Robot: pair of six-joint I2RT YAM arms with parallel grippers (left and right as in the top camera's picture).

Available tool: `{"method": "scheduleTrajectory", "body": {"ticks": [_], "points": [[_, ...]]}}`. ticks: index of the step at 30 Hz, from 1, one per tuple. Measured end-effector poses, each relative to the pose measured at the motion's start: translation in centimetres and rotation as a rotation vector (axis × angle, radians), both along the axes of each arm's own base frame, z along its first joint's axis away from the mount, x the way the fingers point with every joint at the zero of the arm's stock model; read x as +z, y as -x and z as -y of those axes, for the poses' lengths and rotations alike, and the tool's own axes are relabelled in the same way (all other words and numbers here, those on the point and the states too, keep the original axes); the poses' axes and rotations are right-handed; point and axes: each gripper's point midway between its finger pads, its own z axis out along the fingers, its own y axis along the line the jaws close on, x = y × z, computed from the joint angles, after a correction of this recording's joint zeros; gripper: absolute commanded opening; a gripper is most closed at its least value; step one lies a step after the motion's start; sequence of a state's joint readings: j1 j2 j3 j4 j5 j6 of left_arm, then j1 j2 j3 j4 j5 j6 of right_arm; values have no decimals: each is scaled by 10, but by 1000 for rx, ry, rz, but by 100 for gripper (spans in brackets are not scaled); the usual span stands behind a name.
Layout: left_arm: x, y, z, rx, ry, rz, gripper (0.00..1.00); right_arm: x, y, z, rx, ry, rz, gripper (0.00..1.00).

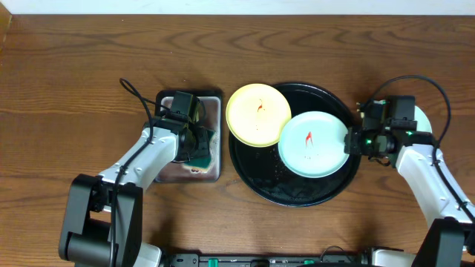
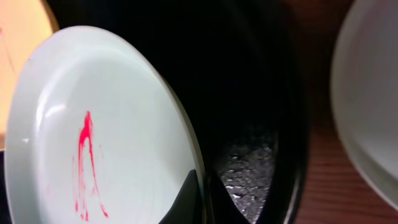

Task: Clean dirty plates on tray and stack at the side
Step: 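Move the right gripper back to grip the other pale green plate rim, then dip the sponge in the grey tray water with the left gripper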

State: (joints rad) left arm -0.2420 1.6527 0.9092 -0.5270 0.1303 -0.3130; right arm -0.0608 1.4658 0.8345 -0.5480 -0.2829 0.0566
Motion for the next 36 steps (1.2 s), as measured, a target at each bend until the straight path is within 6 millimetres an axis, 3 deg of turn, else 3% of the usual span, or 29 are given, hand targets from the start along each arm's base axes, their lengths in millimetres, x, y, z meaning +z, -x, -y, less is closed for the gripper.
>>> {"method": "scheduleTrajectory", "body": {"ticks": [2,3,14,17,23,36], "points": [[0,0,1,-1,6,0,10,0,1,-4,11,0,-2,1],[0,0,2,-2,9,0,8,0,1,-4,14,0,-3,1],[8,-3,3,1,24,26,7,-2,5,-6,20,10,-20,1],[30,-21,0,24,61,126,7,-3,5,-4,17,18,-21,1],[91,-51,-6,38,265,341,8,-3,5,-3,14,27,-20,1],[153,-51,-5,-168,710,500,7,-3,4,-3,21,30,-14,1]]}}
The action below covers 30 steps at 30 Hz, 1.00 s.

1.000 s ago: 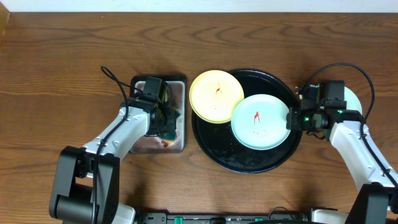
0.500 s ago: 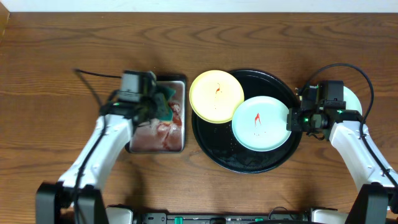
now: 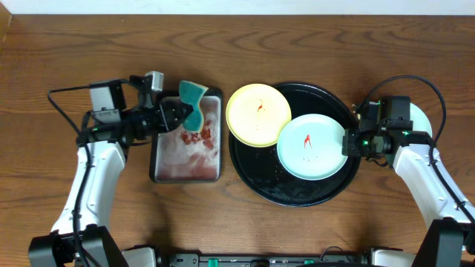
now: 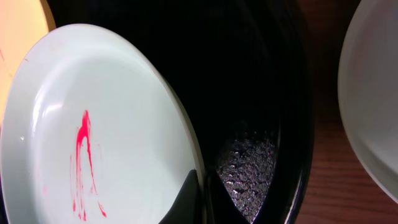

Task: Clean dirty plates on tray and stack at the side
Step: 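Dip the sponge in the grey tray water with the left gripper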

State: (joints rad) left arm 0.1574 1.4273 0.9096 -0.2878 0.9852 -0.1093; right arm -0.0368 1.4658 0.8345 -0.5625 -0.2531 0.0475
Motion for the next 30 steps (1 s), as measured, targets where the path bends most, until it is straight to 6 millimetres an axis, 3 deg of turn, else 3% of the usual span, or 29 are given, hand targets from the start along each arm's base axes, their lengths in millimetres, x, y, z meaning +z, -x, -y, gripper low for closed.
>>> {"method": "scheduleTrajectory", "body": {"ticks": [9,30], "points": [[13,5,1,-48,78,30,7,-1,3,0,0,0,-13,1],[14,5,2,-56,76,45,7,-1,3,0,0,-1,-14,1]]}}
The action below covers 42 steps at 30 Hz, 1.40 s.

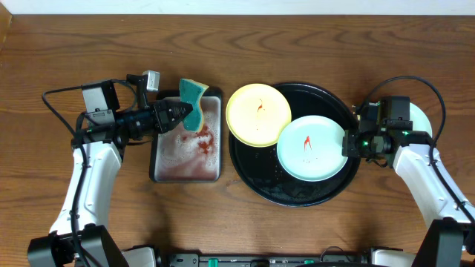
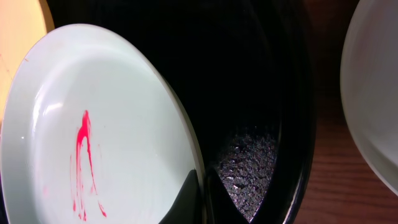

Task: Clean dirty plates on tray and stack at the side
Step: 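Dip the sponge in the grey tray water with the left gripper, then scrub the held pale green plate with the sponge using the left gripper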

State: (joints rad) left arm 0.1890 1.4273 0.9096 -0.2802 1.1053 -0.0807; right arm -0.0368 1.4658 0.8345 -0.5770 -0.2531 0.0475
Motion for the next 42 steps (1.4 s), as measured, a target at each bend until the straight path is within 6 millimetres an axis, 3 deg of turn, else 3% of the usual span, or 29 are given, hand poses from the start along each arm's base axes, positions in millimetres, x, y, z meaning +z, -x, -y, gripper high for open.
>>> {"method": "scheduleTrajectory", "body": {"ticks": [6,15,21,24,29,32,34,37,42], "points": [[-3,1,1,2,-12,-14,7,-5,12,-1,2,-2,-53,1],[-79,27,24,64,-438,-257,7,-19,28,-3,8,-15,-97,1],[-102,40,51,44,-627,-271,7,-29,32,-7,14,-32,-86,1],[-94,43,75,15,-642,-238,7,-33,36,-8,16,-41,-97,1],[-61,35,144,-41,-513,-100,7,-34,37,-9,18,-46,-100,1],[-54,38,189,-91,-408,-68,7,-34,37,-9,18,-47,-100,1],[-62,47,218,-140,-353,-99,7,-34,37,-9,18,-47,-100,1],[-79,61,243,-200,-337,-182,7,-34,37,-9,18,-47,-100,1],[-102,68,271,-264,-366,-298,7,-34,37,-9,18,-47,-100,1]]}}
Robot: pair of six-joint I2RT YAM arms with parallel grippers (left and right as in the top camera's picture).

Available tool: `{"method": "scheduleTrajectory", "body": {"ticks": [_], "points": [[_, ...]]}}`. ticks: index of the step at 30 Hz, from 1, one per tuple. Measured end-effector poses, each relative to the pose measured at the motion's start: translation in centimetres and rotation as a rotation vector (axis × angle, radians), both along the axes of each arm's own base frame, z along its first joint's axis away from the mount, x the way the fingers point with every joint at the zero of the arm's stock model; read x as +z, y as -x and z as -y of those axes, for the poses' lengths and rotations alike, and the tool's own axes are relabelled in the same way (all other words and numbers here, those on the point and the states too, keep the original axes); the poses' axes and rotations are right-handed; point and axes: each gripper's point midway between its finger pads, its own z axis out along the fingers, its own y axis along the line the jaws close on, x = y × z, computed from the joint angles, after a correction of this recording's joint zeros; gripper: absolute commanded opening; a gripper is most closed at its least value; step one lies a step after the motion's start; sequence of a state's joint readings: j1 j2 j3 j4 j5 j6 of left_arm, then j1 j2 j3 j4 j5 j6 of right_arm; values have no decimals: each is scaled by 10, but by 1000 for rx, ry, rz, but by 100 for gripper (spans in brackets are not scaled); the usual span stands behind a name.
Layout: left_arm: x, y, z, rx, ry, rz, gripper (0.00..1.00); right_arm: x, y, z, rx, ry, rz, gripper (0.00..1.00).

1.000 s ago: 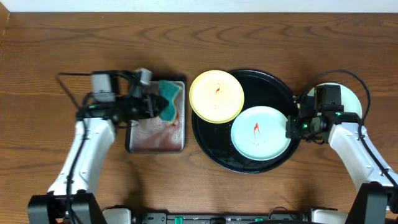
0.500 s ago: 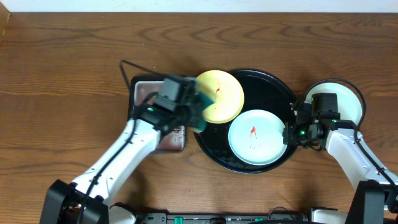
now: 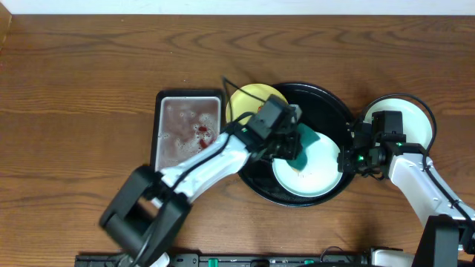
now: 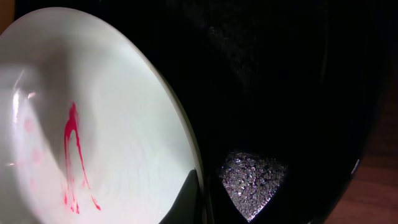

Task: Clean dirty plates on tray and stack at the side
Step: 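Scrub the held pale green plate with the sponge using the left gripper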

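Observation:
A pale green plate with a red streak lies in the round black tray. My right gripper is shut on the plate's right rim, one finger lying over the rim. My left gripper reaches across from the left, shut on a teal sponge that rests on the plate's far-left part. A yellow plate leans over the tray's far-left rim, mostly hidden by the left arm. In the right wrist view the plate looks wet at its left.
A rectangular metal tray of pinkish soapy water sits left of the black tray. A stack of white plates stands at the right, just behind my right wrist. Dark wooden table all round.
My left gripper has moved with the sponge from above the soapy tray to the pale green plate, where the sponge now rests. The plate sits slightly nearer the front. The right gripper still holds its rim.
At first my left gripper was down in the soapy tray at the sponge. Then it held the sponge lifted over that tray's far end, and stayed there. Now the sponge is on the pale green plate, whose rim my right gripper has held throughout.

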State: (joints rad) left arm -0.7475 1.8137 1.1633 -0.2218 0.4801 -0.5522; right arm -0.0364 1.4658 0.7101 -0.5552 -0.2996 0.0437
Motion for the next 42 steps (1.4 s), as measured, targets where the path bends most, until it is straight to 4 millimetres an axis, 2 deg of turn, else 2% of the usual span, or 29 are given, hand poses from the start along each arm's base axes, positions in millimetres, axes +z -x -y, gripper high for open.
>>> {"method": "scheduleTrajectory", "body": {"ticks": [5,9,12,19,23,26,28,31,35,39,42], "points": [[-6,-1,18,-23,-6,-31,7,0,-1,0,0,0,2,1],[-39,22,26,-63,-68,-105,7,0,-1,0,0,0,3,1],[-55,33,27,-80,-108,-137,7,-2,3,0,0,6,-9,1],[-58,28,-2,-46,-251,-109,7,-3,6,-5,11,-15,-14,1],[-48,5,-15,10,-266,-44,7,-3,5,-5,12,-18,-12,1],[-36,-12,-13,42,-236,26,7,-3,5,-5,12,-18,-11,1],[-33,-11,-7,39,-227,42,7,-3,5,-5,12,-18,-11,1],[-31,2,10,-2,-214,67,7,-3,5,-5,12,-18,-11,1],[-42,21,21,-51,-231,56,7,-3,5,-5,12,-18,-11,1],[-55,28,14,-63,-281,22,7,-3,6,-5,12,-16,-17,1],[-60,26,-2,-46,-332,-1,8,-3,6,-5,12,-17,-16,1]]}}
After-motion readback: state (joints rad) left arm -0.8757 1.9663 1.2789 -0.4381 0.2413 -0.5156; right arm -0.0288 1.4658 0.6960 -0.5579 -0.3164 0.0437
